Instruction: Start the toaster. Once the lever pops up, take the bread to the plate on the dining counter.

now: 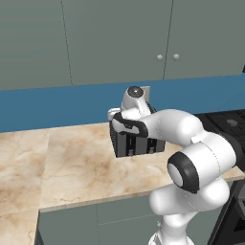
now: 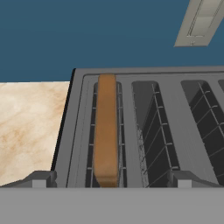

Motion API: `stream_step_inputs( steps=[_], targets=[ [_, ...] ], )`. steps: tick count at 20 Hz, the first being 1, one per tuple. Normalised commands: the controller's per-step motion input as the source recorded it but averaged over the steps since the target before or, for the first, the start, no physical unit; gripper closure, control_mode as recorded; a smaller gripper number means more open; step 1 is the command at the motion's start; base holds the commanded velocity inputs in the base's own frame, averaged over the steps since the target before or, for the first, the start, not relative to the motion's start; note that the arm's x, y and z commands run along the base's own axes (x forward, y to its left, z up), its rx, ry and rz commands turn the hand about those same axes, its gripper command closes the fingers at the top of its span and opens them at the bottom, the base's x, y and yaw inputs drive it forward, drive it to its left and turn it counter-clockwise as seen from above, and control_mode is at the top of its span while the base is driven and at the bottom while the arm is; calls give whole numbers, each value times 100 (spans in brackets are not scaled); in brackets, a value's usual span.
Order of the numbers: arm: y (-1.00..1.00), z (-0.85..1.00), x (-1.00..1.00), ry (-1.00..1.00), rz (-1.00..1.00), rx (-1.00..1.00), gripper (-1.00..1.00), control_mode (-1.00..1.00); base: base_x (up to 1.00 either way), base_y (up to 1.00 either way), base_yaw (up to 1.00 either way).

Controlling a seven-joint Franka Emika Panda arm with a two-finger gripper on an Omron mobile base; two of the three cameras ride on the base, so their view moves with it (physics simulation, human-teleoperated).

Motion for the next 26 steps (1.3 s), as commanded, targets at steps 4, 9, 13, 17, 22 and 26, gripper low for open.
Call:
stream_step_inputs(
  steps=[4, 9, 13, 17, 22, 26],
  targets=[
    [0, 0, 0, 0, 0, 0, -100, -100, 0, 0, 0],
    [0, 0, 0, 0, 0, 0, -100, -100, 0, 0, 0],
    [0, 0, 0, 0, 0, 0, -100, -100, 0, 0, 0],
    [0, 0, 0, 0, 0, 0, -100, -100, 0, 0, 0],
    [0, 0, 0, 0, 0, 0, -100, -100, 0, 0, 0],
    [0, 0, 0, 0, 0, 0, -100, -100, 0, 0, 0]
  ],
)
